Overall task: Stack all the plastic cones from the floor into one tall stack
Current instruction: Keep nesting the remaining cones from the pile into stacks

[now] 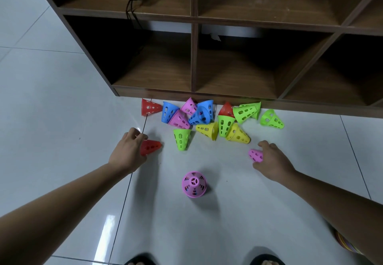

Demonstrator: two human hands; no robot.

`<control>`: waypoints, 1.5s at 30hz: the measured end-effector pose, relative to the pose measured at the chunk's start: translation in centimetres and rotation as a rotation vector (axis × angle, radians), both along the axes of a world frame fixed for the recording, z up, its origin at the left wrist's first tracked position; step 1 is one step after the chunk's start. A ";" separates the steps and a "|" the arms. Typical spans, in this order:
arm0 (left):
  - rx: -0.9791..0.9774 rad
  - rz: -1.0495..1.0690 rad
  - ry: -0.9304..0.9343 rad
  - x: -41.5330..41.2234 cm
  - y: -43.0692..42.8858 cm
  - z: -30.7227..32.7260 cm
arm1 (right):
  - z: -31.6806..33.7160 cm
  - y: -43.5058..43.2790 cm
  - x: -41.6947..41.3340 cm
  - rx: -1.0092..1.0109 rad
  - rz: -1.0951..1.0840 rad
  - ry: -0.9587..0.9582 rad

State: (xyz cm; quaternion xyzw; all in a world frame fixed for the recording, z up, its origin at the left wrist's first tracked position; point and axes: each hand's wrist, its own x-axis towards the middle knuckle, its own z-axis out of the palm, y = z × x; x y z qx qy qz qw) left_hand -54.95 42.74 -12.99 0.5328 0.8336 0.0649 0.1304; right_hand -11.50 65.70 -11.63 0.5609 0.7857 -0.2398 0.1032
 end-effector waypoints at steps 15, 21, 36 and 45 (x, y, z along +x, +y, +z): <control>0.323 0.057 -0.563 10.1 -0.9 9.8 | 8.7 -8.0 -8.2 -0.321 -0.026 0.703; 0.378 -0.035 -0.676 13.8 -2.1 11.9 | 12.0 -8.8 -9.6 -0.259 -0.113 0.913; 0.205 -0.179 -0.649 15.1 -3.0 3.8 | 11.9 -12.7 -9.6 -0.140 0.255 0.776; 0.042 -0.176 -0.653 12.2 0.3 3.3 | 6.9 -9.6 -8.9 0.005 0.536 0.554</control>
